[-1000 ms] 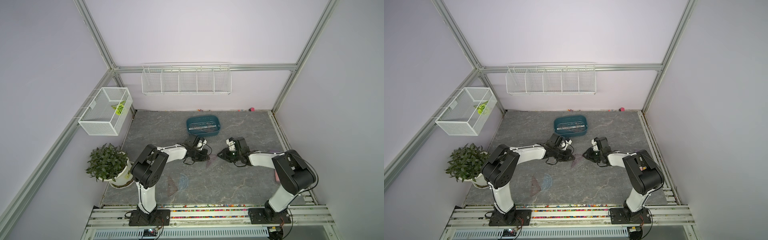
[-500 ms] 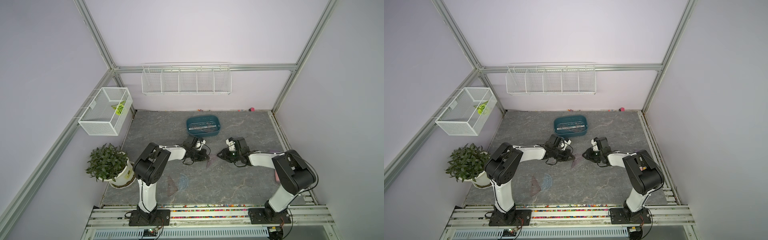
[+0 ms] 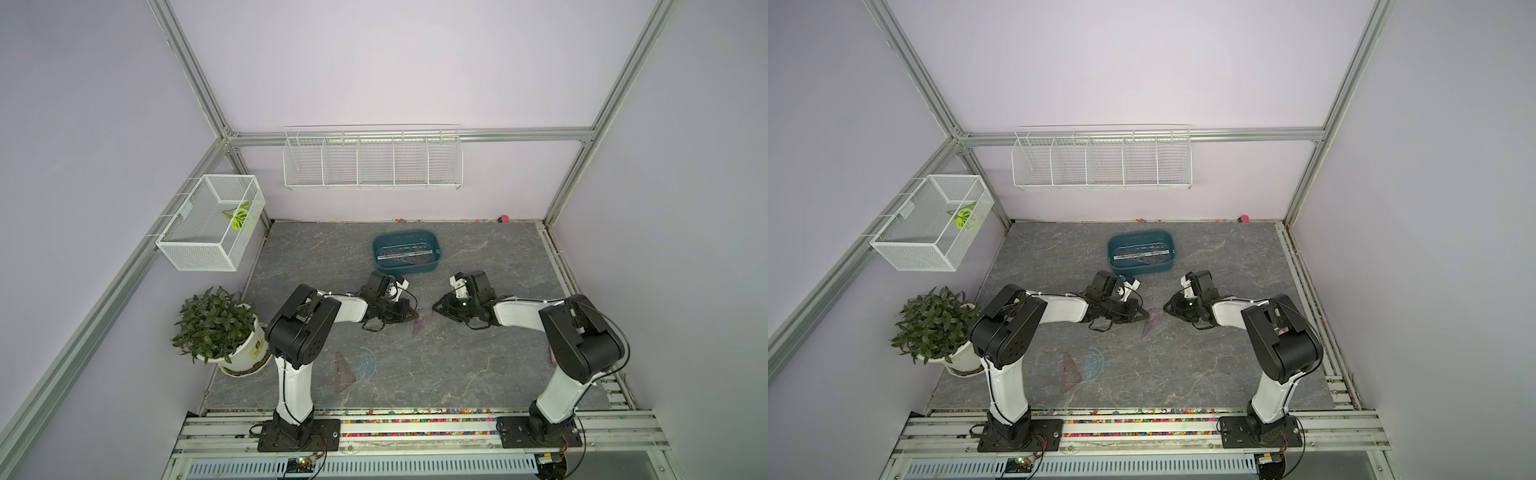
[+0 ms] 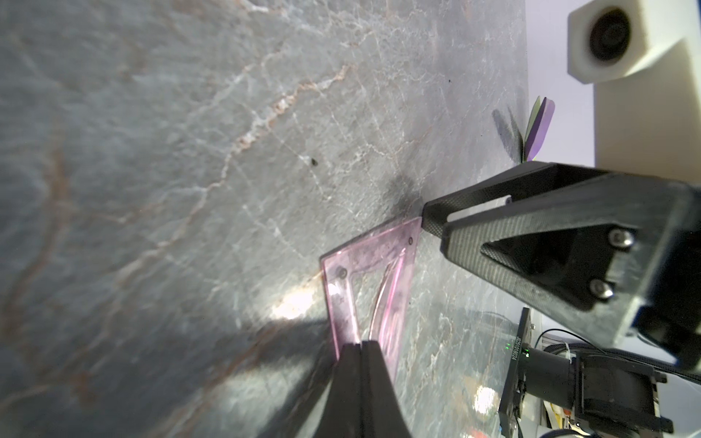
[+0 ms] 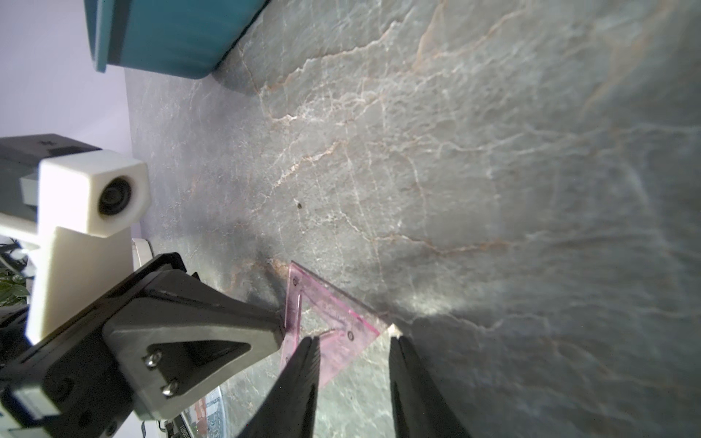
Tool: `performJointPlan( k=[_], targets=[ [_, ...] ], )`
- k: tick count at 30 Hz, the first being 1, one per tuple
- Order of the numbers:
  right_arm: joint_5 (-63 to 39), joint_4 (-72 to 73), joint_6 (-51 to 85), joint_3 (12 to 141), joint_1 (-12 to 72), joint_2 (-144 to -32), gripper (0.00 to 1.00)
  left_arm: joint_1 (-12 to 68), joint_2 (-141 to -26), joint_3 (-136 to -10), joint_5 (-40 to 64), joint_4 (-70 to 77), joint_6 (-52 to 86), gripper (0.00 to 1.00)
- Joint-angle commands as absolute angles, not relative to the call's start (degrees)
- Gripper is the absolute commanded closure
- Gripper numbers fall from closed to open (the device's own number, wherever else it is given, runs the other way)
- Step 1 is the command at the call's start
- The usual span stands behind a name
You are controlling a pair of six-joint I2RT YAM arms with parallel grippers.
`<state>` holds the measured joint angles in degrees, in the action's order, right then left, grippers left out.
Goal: Put the scattered rulers into the storage box
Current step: Pick up the ruler from the center of the board.
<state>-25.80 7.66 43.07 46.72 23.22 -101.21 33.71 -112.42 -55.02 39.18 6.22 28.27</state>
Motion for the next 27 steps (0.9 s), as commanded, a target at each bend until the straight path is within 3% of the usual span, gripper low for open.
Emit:
performJointPlan(
  k=[1,14,27],
  targets=[
    [-25.06,4.87,43.9,47.57,23.63,-103.19,0.63,33.22,-117.7,-51.47,31.81,-1.41,27.61,1.0],
    [-29.69,8.31,47.75,48.47,24.08,-107.0,0.68,33.05,-118.23,-50.8,32.16,-0.53,27.71,1.0],
    [-35.48,24.89,56.97,46.53,23.68,-112.74,0.75,33.05,-119.72,-51.2,32.85,-0.26,27.49,1.0]
  ],
)
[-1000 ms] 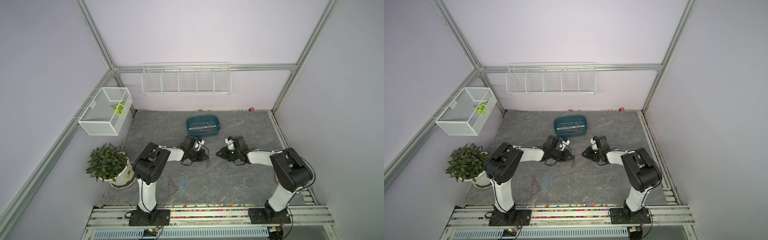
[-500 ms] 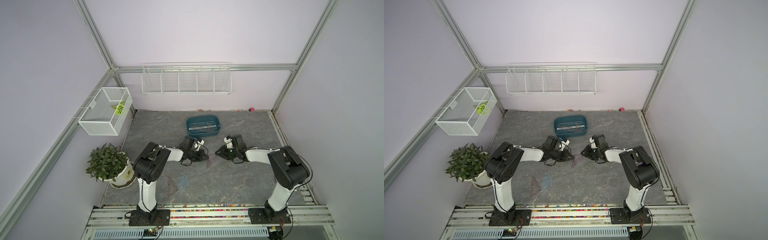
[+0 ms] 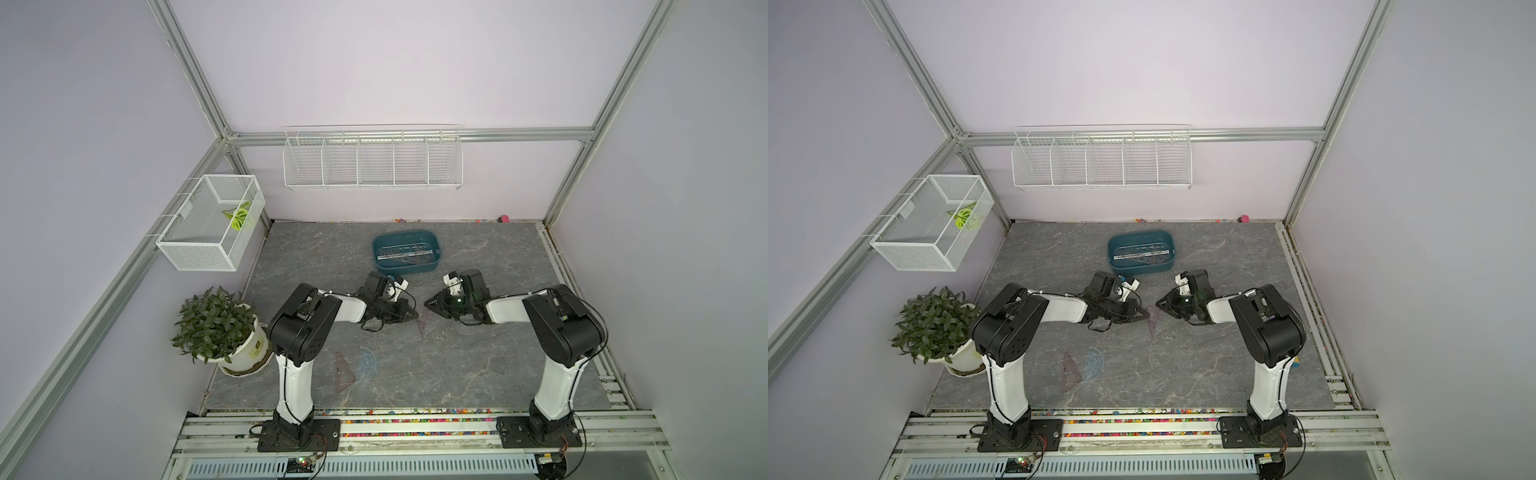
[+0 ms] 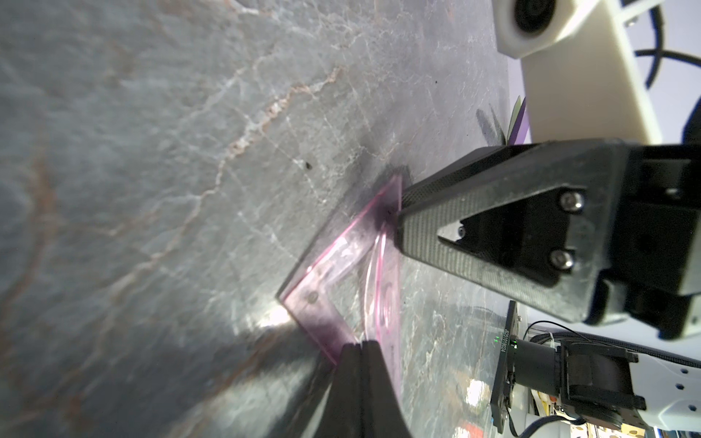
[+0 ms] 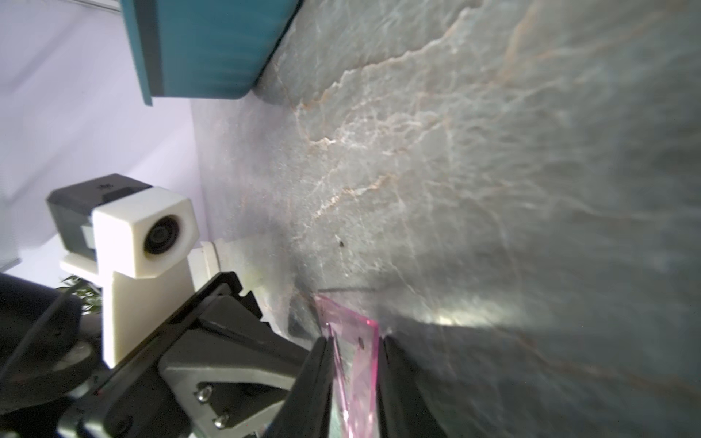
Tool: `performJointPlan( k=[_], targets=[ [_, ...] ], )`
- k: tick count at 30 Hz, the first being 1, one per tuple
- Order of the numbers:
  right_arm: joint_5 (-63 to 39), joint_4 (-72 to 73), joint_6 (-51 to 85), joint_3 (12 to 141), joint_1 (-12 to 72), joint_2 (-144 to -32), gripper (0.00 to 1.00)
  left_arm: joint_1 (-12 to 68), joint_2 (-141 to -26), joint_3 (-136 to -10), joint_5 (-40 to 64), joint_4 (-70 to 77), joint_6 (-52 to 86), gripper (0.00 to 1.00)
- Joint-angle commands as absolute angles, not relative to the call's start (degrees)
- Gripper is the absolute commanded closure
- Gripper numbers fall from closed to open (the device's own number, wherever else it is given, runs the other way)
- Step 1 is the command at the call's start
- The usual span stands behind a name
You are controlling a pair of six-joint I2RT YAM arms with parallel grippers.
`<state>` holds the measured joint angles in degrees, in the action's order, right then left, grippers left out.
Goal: Put the scattered rulers into the storage box
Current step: Pick up the ruler from the center of the board.
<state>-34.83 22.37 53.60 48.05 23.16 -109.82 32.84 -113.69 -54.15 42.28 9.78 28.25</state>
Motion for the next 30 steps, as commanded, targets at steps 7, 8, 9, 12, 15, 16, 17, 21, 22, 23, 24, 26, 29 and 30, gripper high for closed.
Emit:
performJointPlan(
  k=[7,8,9,12,15,16,17,21,22,23,24,26,29,30],
  targets=[
    [-35.26,26.96,58.05,46.96,25.0,-114.36,0.89,33.05,-119.79,-50.9,33.05,-0.09,27.25,1.0],
    [-35.11,26.74,57.8,46.77,25.04,-114.13,0.91,33.05,-119.63,-50.82,33.0,0.0,27.25,1.0],
    [-35.03,26.71,57.54,46.68,24.93,-113.88,0.94,33.07,-119.45,-50.77,32.88,-0.13,27.17,1.0],
    [-35.1,26.6,56.51,46.67,25.03,-113.12,0.99,33.05,-118.0,-50.68,32.06,-1.05,26.69,1.0],
    [-35.24,27.03,55.8,46.62,25.03,-112.2,1.0,32.96,-114.37,-50.75,30.12,-2.96,26.41,1.0],
    [-35.24,27.24,55.64,46.58,25.05,-111.85,1.0,32.73,-112.72,-50.91,29.79,-3.65,26.54,1.0],
    [-35.16,27.39,55.64,46.58,25.1,-111.71,1.0,32.5,-110.75,-51.15,29.23,-4.42,26.79,1.0],
    [-34.92,27.73,55.8,46.33,25.15,-110.96,1.0,30.93,-104.41,-51.94,27.77,-6.63,28.59,0.92],
    [-34.67,27.53,55.66,46.23,25.16,-110.5,1.0,30.44,-103.24,-51.92,27.92,-6.74,29.31,0.92],
    [-34.56,27.31,55.56,46.18,25.14,-110.0,1.0,30.1,-102.18,-51.86,28.04,-6.89,29.95,0.91],
    [-34.56,27.21,55.55,46.09,25.14,-109.59,1.0,29.93,-101.15,-51.86,27.79,-7.25,30.38,0.92],
    [-34.7,26.84,55.46,46.06,25.16,-108.64,1.0,29.8,-98.7,-52.08,26.88,-8.44,30.97,0.91],
    [-35.13,26.09,55.38,46.48,25.06,-106.88,1.0,29.28,-95.82,-52.27,26.03,-9.74,31.55,0.91],
    [-35.17,25.6,55.3,46.73,25.03,-106.14,1.0,29.11,-95.13,-52.29,25.74,-10.21,31.88,0.92]
  ],
)
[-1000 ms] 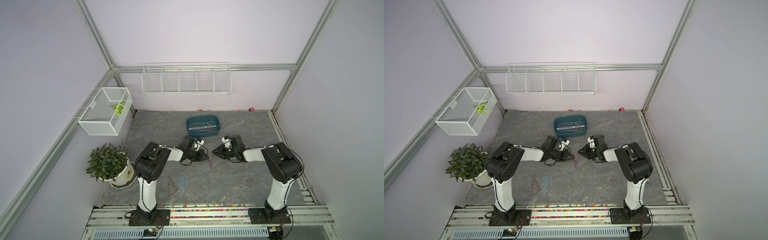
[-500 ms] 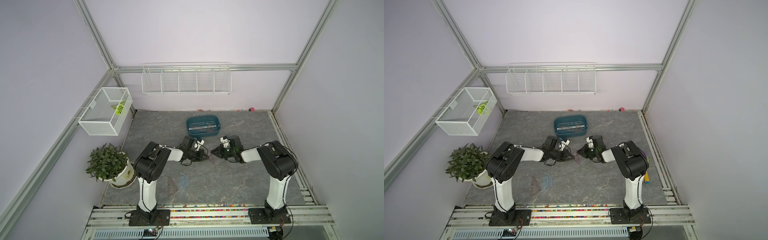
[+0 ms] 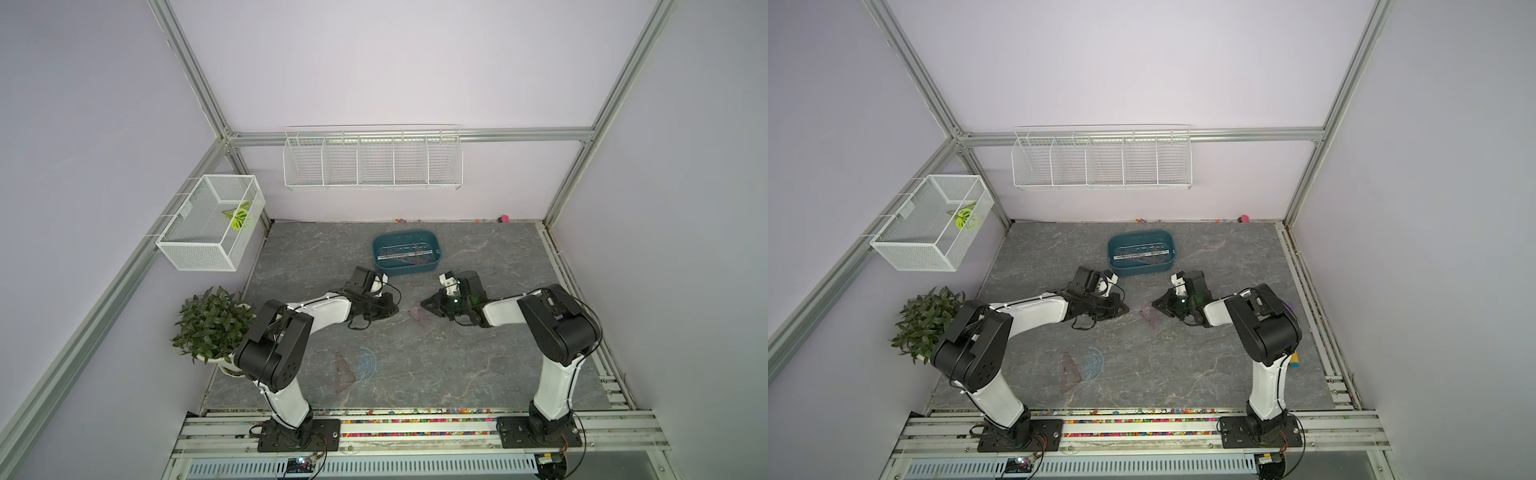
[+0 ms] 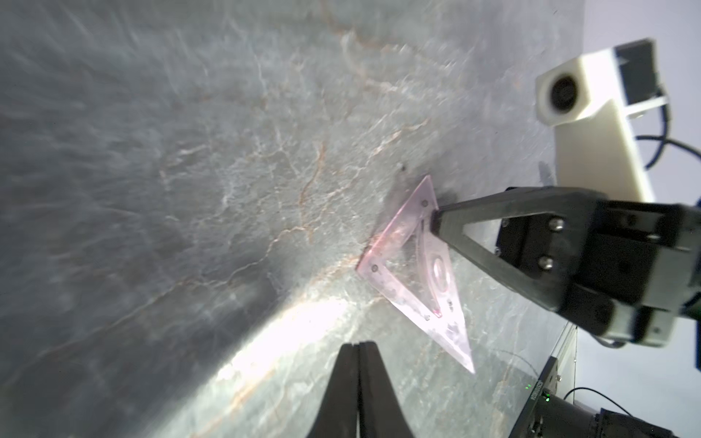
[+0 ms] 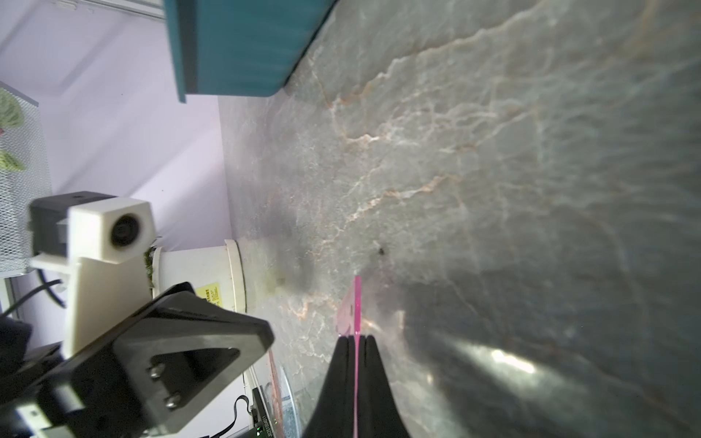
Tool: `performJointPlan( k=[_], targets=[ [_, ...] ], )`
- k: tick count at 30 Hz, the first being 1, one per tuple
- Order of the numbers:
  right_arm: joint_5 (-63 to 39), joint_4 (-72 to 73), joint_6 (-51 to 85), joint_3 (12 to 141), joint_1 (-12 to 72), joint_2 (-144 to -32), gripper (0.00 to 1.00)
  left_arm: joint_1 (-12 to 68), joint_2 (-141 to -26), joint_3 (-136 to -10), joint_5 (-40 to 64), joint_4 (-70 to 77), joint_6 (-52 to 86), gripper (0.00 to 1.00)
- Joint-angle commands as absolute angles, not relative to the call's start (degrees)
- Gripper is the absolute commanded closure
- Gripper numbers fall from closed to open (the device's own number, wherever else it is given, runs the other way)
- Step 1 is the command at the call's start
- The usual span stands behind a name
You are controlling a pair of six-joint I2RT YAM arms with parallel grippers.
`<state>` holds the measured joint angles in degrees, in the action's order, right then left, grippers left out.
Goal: Put the scattered rulers into the storage box
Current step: Pick up the ruler from the center of the board, then place the ruler in the storage box.
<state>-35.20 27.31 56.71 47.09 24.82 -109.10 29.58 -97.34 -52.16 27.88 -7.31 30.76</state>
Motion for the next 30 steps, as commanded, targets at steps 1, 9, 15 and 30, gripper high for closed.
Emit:
performJointPlan(
  k=[1,9,15,30],
  targets=[
    [-35.28,24.84,55.07,47.09,24.94,-105.27,1.0,28.93,-94.36,-52.38,25.48,-10.64,32.14,0.92],
    [-34.77,14.02,51.11,56.41,23.09,-101.16,1.0,28.04,-89.95,-52.9,22.54,-14.0,32.76,0.92],
    [-31.51,7.45,47.93,73.18,21.47,-109.31,1.0,27.95,-88.73,-53.64,20.35,-16.2,32.68,0.92],
    [-26.89,-3.2,41.22,111.21,20.22,-136.52,1.0,27.14,-91.57,-54.56,20.28,-16.79,32.35,0.92]
  ],
)
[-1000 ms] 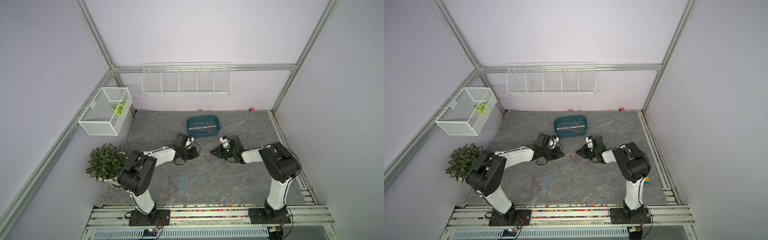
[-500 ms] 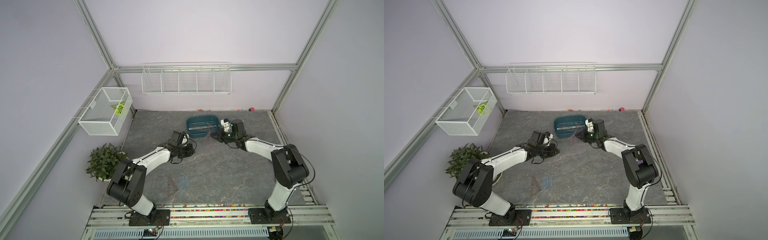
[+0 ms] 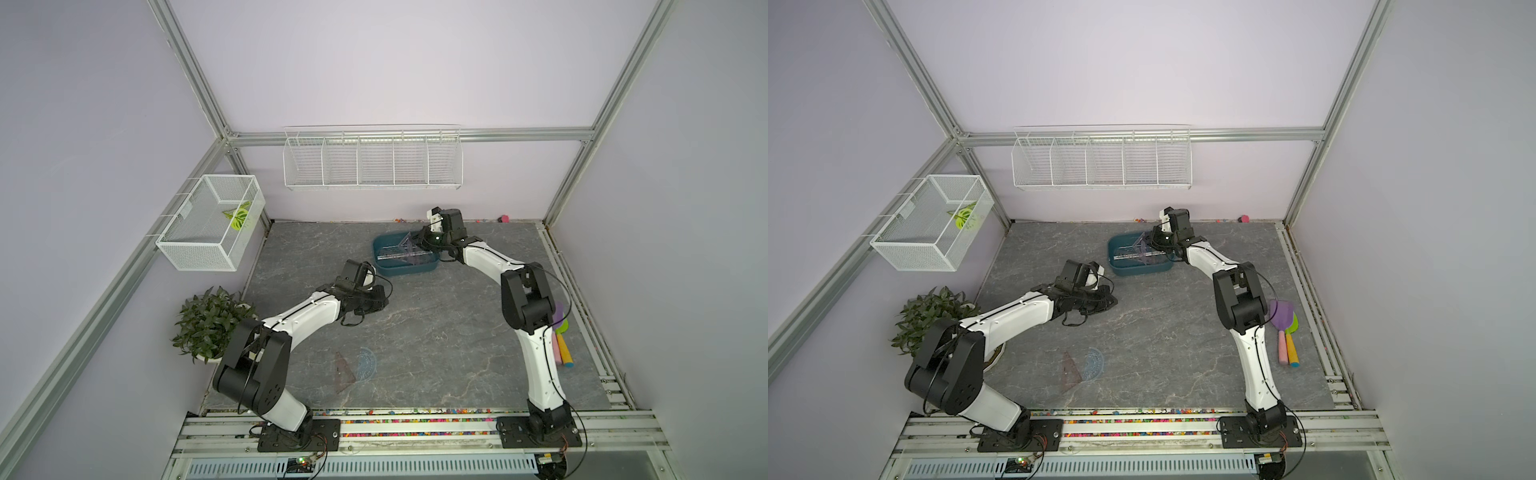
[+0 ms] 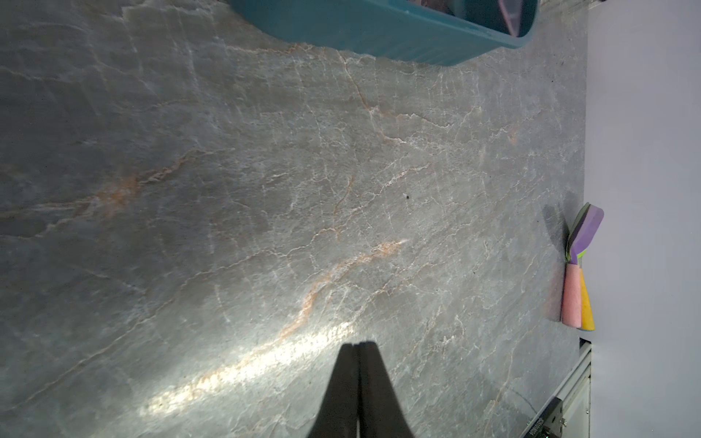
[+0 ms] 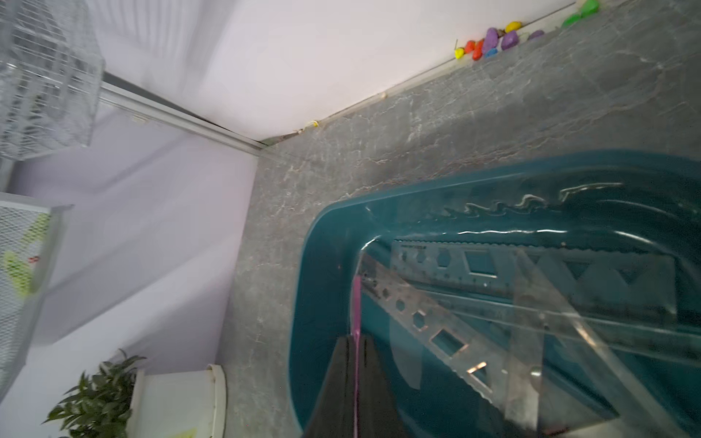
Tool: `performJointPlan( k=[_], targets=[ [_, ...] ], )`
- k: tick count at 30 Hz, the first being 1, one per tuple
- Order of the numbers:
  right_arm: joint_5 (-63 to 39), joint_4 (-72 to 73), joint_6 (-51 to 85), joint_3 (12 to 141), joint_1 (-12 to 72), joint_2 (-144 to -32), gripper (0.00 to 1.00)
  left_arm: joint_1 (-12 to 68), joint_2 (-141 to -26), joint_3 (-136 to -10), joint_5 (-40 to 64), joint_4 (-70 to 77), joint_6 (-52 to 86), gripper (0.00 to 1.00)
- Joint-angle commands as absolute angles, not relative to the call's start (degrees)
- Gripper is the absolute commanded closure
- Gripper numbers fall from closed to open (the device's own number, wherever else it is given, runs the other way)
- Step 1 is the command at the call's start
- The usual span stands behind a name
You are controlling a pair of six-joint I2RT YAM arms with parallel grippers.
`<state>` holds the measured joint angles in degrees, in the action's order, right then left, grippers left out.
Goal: Put the scattered rulers into the storage box
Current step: Place the ruler in the storage box.
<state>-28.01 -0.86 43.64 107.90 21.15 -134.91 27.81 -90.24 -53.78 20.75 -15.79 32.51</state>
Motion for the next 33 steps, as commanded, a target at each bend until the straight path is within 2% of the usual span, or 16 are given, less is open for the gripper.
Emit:
performJointPlan(
  k=[1,12,14,17,20,22,25,33],
  targets=[
    [-26.89,-3.46,41.2,112.09,20.09,-137.34,1.0,27.0,-91.76,-54.46,20.37,-16.83,32.33,0.92],
    [-28.33,-5.29,39.96,114.96,19.19,-143.09,0.99,26.32,-92.91,-55.32,19.87,-18.24,32.26,0.92],
    [-28.97,-6.37,38.94,114.91,18.83,-142.44,0.9,26.24,-92.26,-55.92,19.48,-20.64,31.64,0.89],
    [-29.64,-9.06,36.92,115.26,18.47,-140.3,0.68,26.17,-90.06,-56.25,18.25,-26.53,30.96,0.76],
    [-30.39,-12.16,34.65,113.96,18.13,-135.58,0.59,26.19,-86.45,-55.57,18.2,-34.09,31.23,0.64],
    [-30.49,-12.09,33.32,110.21,18.18,-130.61,0.54,26.28,-82.81,-53.89,17.74,-38.07,32.13,0.59],
    [-30.32,-11.5,30.58,101.08,19.06,-120.67,0.53,27.42,-77.03,-52.01,15.42,-43.41,34.28,0.55],
    [-22.57,-8.59,22.16,62.72,30.9,-91.76,0.54,38.09,-70.48,-41.35,12.63,-43.45,44.92,0.48]
  ],
)
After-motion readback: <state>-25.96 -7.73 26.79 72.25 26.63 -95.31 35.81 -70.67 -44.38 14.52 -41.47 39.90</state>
